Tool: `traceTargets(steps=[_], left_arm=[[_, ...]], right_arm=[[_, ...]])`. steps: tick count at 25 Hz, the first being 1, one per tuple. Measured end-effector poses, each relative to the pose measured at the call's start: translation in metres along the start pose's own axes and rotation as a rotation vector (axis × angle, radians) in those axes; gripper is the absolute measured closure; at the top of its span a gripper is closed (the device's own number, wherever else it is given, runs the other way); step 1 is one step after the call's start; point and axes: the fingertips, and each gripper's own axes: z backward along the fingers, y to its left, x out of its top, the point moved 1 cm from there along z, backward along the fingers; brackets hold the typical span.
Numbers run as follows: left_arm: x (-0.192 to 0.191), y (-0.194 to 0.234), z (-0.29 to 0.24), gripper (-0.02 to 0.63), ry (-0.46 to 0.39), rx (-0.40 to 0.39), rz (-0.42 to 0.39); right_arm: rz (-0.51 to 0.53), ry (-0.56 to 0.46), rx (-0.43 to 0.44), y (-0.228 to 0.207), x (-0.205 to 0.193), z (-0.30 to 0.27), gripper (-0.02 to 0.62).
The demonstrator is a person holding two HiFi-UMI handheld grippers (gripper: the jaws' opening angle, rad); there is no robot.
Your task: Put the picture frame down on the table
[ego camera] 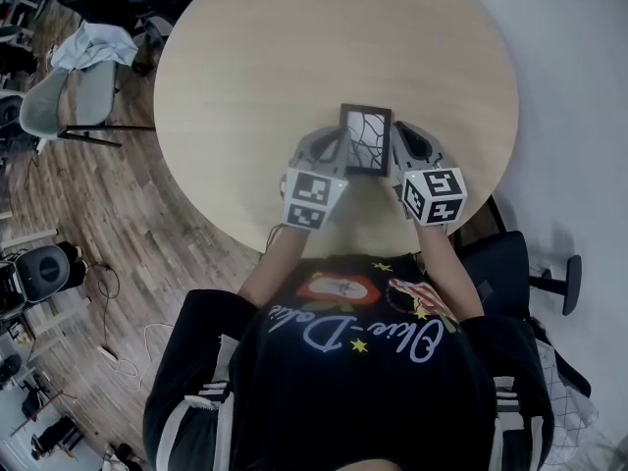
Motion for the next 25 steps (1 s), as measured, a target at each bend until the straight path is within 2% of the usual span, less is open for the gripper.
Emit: traceTargets(steps=[9, 25], left_arm=[[0.026, -0.008, 0.022, 0.604, -0.089, 0.007, -0.027], [0.031, -0.019, 0.034, 0.604, -0.110, 0.008, -0.046]], right_arm=[[-0.006, -0.105, 0.002, 0.012, 0.025, 0.028, 0.588], [0.024, -0.139, 0.015, 0.024, 0.035, 0.041, 0.589]])
